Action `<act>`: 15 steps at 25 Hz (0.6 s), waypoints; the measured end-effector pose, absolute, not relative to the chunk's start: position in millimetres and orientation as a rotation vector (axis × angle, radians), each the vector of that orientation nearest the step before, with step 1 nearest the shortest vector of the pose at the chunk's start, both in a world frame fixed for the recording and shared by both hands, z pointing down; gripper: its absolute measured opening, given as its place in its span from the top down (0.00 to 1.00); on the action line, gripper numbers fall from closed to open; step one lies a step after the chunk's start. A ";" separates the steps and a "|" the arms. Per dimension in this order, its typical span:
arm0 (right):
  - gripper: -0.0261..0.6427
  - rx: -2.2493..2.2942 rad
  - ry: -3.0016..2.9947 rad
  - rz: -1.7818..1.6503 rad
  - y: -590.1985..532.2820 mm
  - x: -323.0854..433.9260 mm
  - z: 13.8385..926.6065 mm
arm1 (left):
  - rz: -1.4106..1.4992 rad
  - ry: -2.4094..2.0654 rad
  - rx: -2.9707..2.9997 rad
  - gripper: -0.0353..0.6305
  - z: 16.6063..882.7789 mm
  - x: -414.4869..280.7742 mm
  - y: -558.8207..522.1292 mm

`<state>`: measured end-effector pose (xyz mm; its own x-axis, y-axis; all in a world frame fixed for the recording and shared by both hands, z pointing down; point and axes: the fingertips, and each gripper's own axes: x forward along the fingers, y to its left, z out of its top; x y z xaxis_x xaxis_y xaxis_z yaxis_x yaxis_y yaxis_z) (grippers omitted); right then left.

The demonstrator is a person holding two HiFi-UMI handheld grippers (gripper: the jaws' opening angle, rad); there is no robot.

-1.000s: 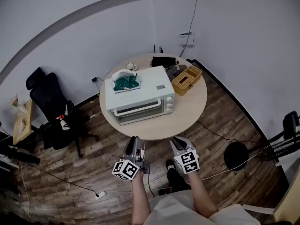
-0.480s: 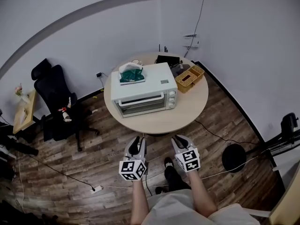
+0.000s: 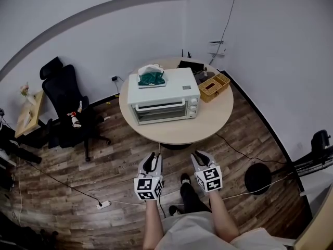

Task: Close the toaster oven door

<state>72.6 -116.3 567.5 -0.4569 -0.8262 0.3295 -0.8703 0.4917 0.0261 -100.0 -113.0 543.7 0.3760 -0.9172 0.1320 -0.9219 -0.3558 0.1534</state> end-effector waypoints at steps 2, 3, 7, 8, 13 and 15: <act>0.87 1.429 -2.452 0.222 -112.8 70.9 568.3 | 0.064 -1.663 2.431 0.72 546.3 -102.5 -108.3; 0.87 1.427 -2.456 0.227 -111.3 69.8 568.8 | 0.076 -1.670 2.429 0.72 547.3 -104.3 -106.1; 0.87 1.415 -2.474 0.238 -106.8 63.9 569.9 | 0.085 -1.688 2.416 0.72 549.0 -112.9 -99.1; 0.87 1.410 -2.479 0.235 -106.0 61.7 569.5 | 0.083 -1.692 2.412 0.72 548.9 -115.0 -98.0; 0.87 1.378 -2.499 0.213 -102.9 55.0 566.1 | 0.062 -1.717 2.401 0.72 544.3 -119.1 -95.5; 0.87 1.371 -2.507 0.209 -101.4 54.4 564.0 | 0.054 -1.725 2.398 0.72 541.6 -118.9 -94.2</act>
